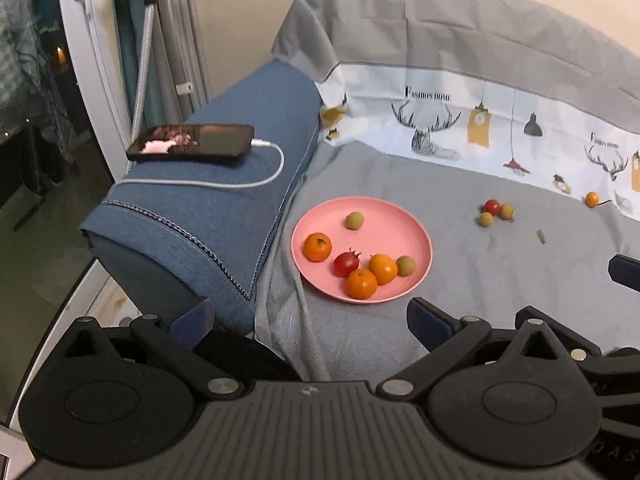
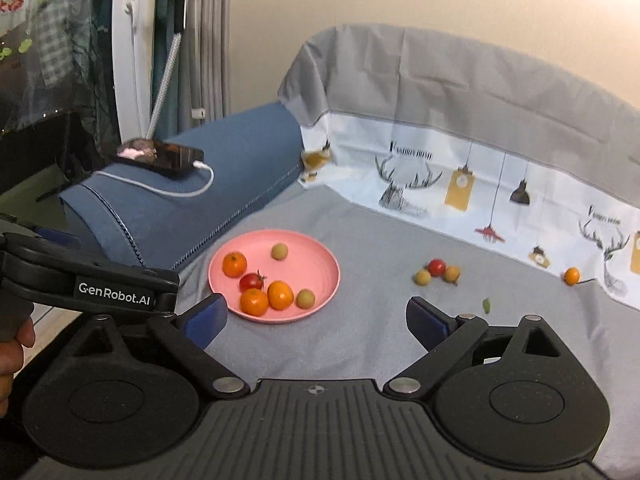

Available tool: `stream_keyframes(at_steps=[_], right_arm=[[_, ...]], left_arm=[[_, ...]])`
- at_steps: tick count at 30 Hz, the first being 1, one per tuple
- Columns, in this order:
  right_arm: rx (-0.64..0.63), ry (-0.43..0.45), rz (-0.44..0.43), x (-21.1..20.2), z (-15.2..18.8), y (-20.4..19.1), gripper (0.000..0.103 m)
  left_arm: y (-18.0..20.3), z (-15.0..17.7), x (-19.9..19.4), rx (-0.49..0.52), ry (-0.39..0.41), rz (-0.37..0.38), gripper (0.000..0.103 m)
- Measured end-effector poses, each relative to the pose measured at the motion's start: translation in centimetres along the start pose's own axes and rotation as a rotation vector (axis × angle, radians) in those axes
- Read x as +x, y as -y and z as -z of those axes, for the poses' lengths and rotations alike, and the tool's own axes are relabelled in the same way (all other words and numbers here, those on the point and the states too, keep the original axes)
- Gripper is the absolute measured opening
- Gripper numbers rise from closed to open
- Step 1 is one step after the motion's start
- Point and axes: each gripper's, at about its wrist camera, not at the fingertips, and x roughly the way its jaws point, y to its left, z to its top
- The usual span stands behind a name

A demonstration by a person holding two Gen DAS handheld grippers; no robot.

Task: Organize fruits
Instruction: 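Withdraw both tools from the pink plate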

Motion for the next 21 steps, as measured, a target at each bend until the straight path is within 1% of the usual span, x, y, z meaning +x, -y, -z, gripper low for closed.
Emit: stream_keyframes(at_steps=[6, 11, 21], right_arm=[[0.011, 0.060, 0.005, -2.8, 0.2, 0.1, 0.097], [0.011, 0.086, 0.002, -3.9, 0.2, -0.1, 0.097], [0.028, 0.093, 0.015, -4.3, 0.3, 0.0, 0.097]], left_arm=[[0.1, 0.4, -2.8, 0.001, 0.056, -0.007, 0.103], [0.0, 0.6, -4.2, -0.002, 0.086, -0.017, 0.103], [0.4, 0.8, -4.6, 0.010, 0.092, -0.015, 0.103]])
